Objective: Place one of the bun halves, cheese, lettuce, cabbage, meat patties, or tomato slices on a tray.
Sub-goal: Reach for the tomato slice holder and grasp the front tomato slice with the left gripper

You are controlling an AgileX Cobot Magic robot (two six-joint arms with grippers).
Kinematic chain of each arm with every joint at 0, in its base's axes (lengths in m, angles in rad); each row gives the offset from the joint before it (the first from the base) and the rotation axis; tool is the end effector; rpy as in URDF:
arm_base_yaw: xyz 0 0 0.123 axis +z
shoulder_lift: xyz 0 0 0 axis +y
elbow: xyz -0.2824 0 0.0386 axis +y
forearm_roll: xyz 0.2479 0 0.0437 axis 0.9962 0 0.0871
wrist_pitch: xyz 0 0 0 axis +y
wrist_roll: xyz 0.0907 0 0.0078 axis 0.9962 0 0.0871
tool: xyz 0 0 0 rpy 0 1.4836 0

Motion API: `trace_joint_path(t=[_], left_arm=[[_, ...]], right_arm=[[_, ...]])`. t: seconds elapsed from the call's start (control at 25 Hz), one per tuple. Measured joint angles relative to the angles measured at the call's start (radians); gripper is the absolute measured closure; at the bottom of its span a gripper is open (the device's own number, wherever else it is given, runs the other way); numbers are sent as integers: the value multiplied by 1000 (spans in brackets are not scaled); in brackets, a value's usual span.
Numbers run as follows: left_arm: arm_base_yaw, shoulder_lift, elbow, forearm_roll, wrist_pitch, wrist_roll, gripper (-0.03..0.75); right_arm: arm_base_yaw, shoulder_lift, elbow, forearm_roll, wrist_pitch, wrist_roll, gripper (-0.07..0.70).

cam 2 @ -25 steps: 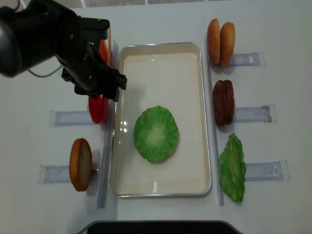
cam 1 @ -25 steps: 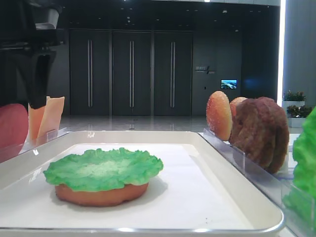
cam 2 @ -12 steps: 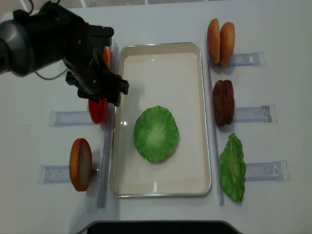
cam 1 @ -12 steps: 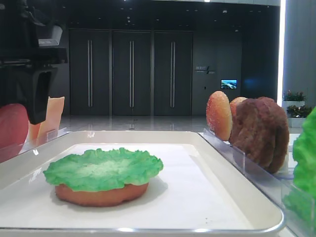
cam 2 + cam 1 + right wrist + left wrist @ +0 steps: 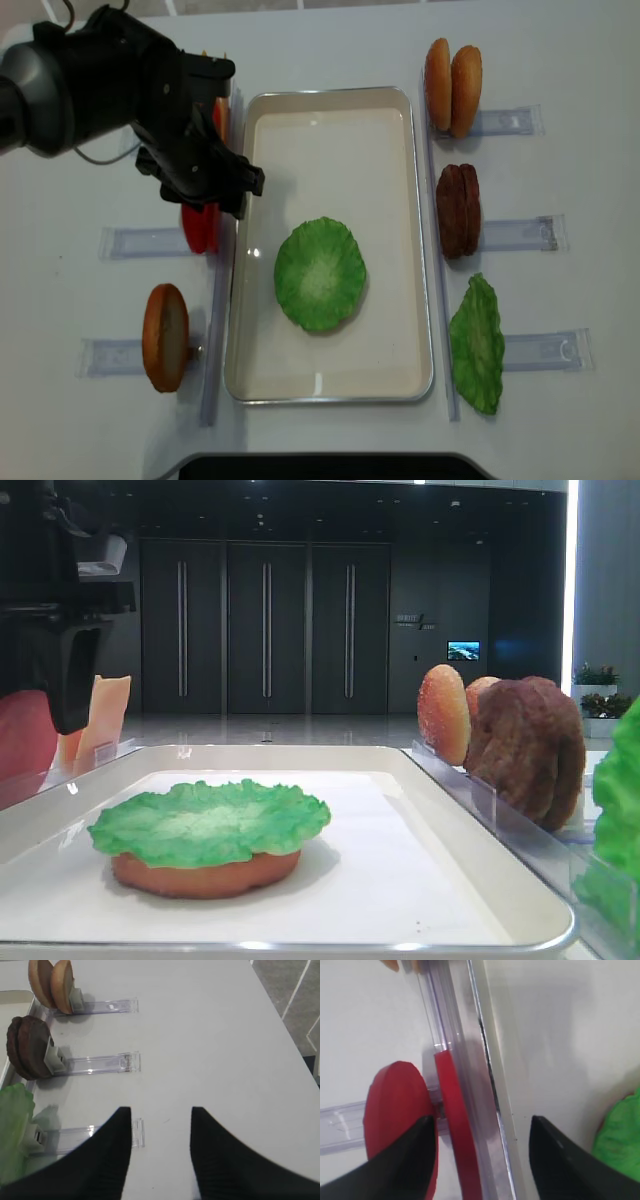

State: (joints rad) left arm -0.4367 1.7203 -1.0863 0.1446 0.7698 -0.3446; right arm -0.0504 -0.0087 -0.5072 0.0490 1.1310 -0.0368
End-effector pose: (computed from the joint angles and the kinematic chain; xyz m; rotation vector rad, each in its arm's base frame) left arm 0.3020 -0.1308 0.1973 0.2619 2.8519 0.0117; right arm -0.0099 0.0045 0.2736 0.0094 2.0977 0.0065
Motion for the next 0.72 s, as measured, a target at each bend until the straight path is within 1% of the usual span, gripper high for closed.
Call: trace_joint_path(t=[0.32,0.44,0.52,0.56,0.6,0.72], left_arm=[[0,0,0,3,0,0,402],[0,0,0,4,0,0,503],[0,0,0,2,4,0,606],[0,0,-1,3,6,0,639],[0,0,-2,6,8,-1,653],[0,0,-2,6,9,-1,654]], right_arm=[[0,0,0,0,0,0,357],[0,0,0,0,0,0,357],[0,0,0,0,0,0,357],[0,0,0,0,0,0,357],[0,0,0,0,0,0,357],[0,0,0,0,0,0,357]])
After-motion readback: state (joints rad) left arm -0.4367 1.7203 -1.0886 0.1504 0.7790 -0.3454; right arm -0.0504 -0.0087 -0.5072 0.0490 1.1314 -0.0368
